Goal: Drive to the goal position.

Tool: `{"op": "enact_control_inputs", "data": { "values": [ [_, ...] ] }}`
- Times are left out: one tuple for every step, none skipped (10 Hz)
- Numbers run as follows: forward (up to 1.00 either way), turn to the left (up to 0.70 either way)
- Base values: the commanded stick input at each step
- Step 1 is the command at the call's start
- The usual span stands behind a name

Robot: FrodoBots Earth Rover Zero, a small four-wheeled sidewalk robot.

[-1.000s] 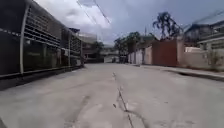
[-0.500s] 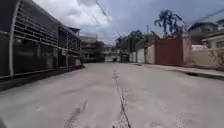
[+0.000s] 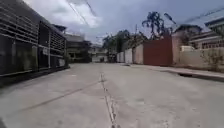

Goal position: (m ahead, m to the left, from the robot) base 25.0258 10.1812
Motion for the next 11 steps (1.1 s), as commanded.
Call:
{"op": "enact_control_inputs", "data": {
  "values": [
    [1.00,-0.40],
    [1.00,-0.11],
    [1.00,-0.01],
    [1.00,0.10],
    [1.00,0.02],
    [1.00,0.00],
    [1.00,0.00],
    [1.00,0.00],
    [1.00,0.00],
    [1.00,0.00],
    [1.00,0.00]
  ]
}}
